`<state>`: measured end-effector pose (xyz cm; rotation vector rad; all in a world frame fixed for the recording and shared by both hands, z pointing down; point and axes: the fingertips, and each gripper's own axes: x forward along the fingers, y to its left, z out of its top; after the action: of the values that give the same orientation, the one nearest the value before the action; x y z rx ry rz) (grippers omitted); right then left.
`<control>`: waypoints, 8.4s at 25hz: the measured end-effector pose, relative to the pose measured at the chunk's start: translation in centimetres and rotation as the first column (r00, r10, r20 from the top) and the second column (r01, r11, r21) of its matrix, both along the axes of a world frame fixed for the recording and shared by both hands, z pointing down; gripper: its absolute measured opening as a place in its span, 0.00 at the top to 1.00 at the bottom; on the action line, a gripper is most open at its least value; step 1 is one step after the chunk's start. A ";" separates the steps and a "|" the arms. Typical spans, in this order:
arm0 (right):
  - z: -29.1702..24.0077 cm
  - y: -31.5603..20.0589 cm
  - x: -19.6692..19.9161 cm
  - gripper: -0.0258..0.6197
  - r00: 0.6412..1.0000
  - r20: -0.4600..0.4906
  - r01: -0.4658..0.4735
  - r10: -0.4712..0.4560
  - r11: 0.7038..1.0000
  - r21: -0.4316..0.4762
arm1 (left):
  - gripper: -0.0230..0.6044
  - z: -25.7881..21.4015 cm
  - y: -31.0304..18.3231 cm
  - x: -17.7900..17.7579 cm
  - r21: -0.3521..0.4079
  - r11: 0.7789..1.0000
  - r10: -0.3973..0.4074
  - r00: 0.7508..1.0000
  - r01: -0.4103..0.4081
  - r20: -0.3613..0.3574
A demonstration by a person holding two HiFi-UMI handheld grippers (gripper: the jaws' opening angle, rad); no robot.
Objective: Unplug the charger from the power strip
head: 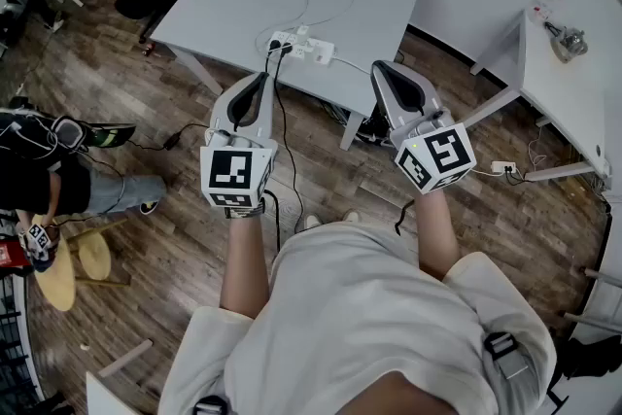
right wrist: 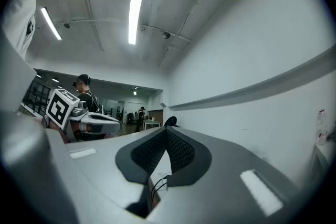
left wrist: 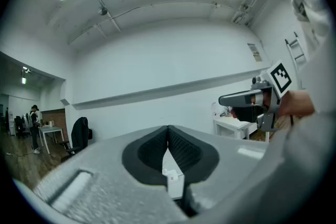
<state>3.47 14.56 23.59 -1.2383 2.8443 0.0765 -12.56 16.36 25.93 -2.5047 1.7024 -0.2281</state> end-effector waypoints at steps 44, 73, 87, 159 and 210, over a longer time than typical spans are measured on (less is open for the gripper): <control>3.8 -24.0 2.3 0.96 0.999 0.007 0.041 -0.040 0.997 -0.060 | 0.96 5.5 -22.6 3.7 -0.135 0.990 -0.034 0.999 0.034 0.002; 27.9 -28.1 -6.1 0.88 0.913 -0.219 0.233 -0.345 0.880 -0.414 | 0.84 27.0 -23.8 2.5 -0.618 0.786 -0.071 0.991 -0.015 -0.115; 39.3 -27.1 -8.1 0.80 0.834 -0.350 0.187 -0.427 0.815 -0.549 | 0.67 34.2 -26.5 3.2 -0.682 0.732 -0.064 0.994 -0.011 -0.085; 42.4 -27.3 -7.9 0.79 0.827 -0.370 0.162 -0.424 0.809 -0.565 | 0.74 35.5 -28.6 3.9 -0.690 0.724 -0.046 0.998 0.012 -0.031; 42.4 -27.3 -8.1 0.79 0.831 -0.368 0.157 -0.418 0.810 -0.565 | 0.74 35.2 -28.8 3.1 -0.694 0.719 -0.097 0.985 -0.032 -0.145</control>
<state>-4.68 -12.73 65.96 -0.8826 3.6320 -0.5000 -9.47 -12.42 61.15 -3.0794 2.0127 -0.8293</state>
